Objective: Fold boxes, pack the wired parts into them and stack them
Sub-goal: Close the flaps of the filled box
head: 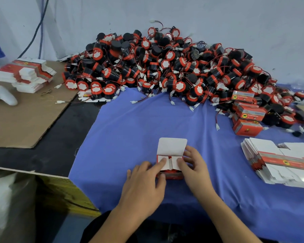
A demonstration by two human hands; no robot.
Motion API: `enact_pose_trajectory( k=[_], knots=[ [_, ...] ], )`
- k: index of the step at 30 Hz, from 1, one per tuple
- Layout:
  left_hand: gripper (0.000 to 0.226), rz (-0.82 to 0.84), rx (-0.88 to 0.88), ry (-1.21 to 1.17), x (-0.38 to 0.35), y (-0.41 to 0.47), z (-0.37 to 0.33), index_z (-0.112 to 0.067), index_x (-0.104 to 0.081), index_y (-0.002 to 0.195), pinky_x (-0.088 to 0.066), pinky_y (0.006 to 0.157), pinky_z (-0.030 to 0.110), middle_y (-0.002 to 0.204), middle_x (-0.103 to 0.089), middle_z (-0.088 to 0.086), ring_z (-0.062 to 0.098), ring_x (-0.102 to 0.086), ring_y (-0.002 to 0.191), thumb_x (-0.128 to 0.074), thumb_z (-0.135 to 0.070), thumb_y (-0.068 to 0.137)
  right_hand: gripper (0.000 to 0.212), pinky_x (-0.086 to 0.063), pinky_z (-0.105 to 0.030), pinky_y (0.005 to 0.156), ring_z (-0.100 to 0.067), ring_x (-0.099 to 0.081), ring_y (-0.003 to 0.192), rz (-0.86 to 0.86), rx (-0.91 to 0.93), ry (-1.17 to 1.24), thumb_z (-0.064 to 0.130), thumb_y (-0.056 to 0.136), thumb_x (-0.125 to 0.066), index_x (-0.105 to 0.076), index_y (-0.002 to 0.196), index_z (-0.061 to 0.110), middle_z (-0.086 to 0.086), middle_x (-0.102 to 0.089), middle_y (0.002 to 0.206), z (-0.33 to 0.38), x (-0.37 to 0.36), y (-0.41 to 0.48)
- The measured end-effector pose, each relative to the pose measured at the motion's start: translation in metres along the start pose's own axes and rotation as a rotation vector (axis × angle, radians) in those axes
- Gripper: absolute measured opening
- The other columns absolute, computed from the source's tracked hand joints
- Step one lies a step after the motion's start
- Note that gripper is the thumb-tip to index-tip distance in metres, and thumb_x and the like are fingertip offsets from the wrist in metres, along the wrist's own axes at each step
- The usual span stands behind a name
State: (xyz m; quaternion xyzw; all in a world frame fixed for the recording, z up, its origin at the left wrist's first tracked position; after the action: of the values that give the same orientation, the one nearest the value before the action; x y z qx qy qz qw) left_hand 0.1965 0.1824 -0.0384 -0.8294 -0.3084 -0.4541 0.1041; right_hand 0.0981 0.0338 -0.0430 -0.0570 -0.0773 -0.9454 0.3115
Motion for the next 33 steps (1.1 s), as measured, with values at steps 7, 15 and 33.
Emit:
enact_pose_trajectory(
  k=[7, 15, 33],
  knots=[
    [0.025, -0.009, -0.051, -0.557, 0.001, 0.028, 0.010, -0.046, -0.057, 0.118, -0.052, 0.098, 0.024, 0.133, -0.058, -0.025, 0.001, -0.056, 0.125, -0.062, -0.031, 0.099, 0.029, -0.055, -0.023, 0.077, -0.011, -0.069, 0.095, 0.072, 0.055, -0.115, 0.006, 0.099, -0.056, -0.069, 0.106, 0.031, 0.013, -0.071, 0.104, -0.003, 0.005, -0.007],
    [0.056, 0.198, -0.179, -0.571, -0.005, 0.020, 0.015, -0.041, -0.051, 0.135, -0.048, 0.105, 0.023, 0.146, -0.043, -0.029, -0.002, -0.054, 0.127, -0.074, -0.041, 0.085, 0.050, -0.047, -0.028, 0.107, -0.002, -0.045, 0.138, 0.349, 0.164, -0.217, 0.035, 0.091, -0.064, -0.054, 0.139, 0.032, 0.027, -0.038, 0.153, -0.006, -0.002, -0.021],
    [0.036, -0.049, -0.317, -0.404, 0.006, 0.025, 0.012, -0.040, -0.059, 0.133, -0.053, 0.101, 0.033, 0.141, -0.052, -0.025, 0.000, -0.049, 0.133, -0.050, -0.052, 0.100, 0.035, -0.045, -0.023, 0.107, -0.004, -0.047, 0.137, 0.177, 0.371, -0.324, 0.051, 0.098, -0.058, -0.060, 0.133, 0.047, 0.021, -0.053, 0.143, 0.000, -0.002, -0.018]
  ],
)
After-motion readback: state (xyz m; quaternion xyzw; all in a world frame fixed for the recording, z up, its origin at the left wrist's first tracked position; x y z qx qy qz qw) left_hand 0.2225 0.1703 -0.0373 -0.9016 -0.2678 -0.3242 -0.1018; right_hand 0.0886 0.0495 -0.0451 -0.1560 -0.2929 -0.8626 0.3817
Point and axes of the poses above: each hand's wrist, its own y-axis towards the middle knuckle, its own x-axis out of the back of the hand, z = x × y, the point moved 9 cm from there along y, towards the middle knuckle
